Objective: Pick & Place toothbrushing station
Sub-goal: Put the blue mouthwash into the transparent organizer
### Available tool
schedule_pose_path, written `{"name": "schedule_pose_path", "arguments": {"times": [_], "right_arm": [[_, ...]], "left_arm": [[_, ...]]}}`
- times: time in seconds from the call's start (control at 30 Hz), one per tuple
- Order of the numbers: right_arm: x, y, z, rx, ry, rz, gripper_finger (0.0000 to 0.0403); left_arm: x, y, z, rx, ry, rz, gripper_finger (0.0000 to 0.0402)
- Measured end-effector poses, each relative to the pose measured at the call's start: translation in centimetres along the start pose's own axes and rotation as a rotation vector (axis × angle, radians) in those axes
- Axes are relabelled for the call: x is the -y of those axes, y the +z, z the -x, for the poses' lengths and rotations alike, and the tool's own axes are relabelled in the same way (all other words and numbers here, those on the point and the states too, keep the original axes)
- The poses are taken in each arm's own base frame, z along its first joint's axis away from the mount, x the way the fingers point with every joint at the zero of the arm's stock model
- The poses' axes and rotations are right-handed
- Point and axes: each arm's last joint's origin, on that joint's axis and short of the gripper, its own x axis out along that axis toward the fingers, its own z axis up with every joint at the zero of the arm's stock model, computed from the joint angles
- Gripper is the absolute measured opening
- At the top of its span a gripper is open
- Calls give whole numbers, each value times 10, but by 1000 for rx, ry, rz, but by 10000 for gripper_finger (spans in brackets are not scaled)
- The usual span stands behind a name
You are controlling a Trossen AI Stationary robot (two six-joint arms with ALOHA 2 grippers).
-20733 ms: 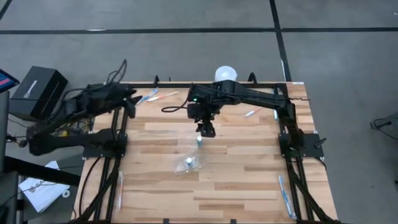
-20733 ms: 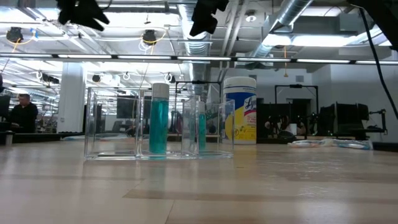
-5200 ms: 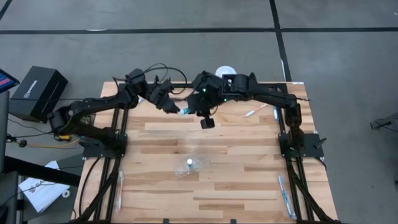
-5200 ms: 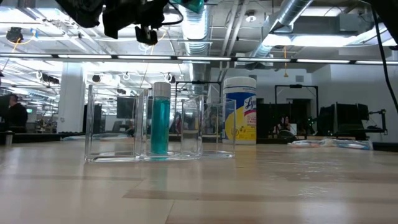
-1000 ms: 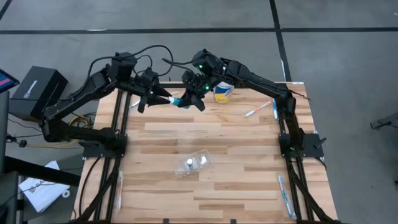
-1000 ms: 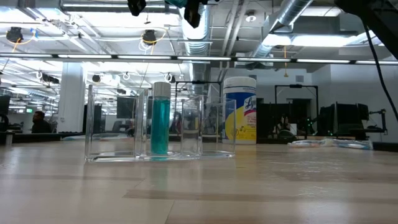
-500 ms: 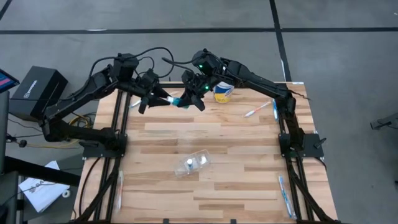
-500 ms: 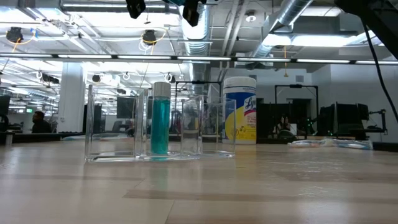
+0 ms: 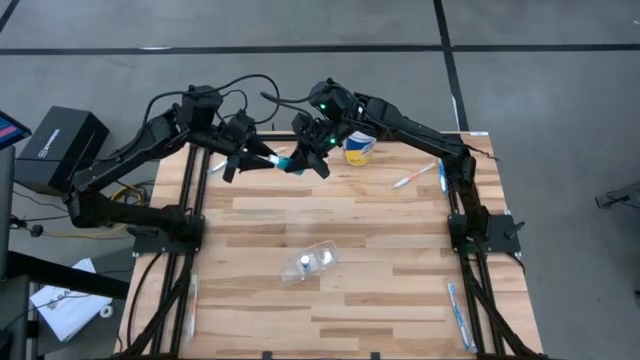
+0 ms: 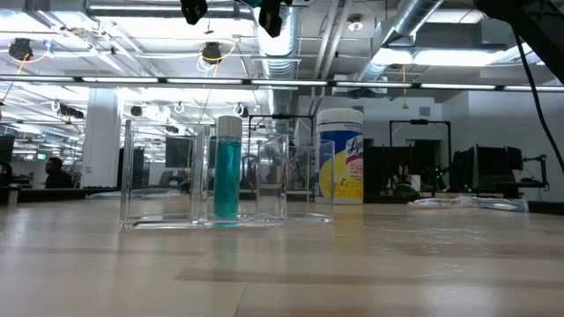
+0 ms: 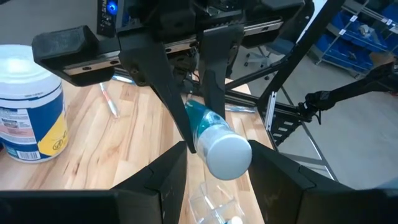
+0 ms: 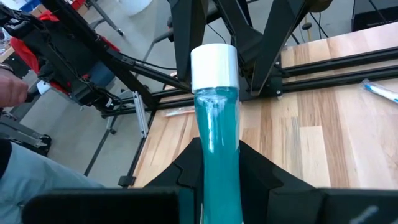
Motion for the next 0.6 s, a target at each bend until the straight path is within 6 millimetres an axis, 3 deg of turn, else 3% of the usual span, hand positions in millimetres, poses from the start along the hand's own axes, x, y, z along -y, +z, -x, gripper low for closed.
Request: {"name": "schedule_pose_path", "arguments": {"times": [0.6], "right_arm": [[-4, 0, -3, 1, 10, 10, 55]], "left_arm": [[0, 1, 0, 8, 0, 13, 145]]}}
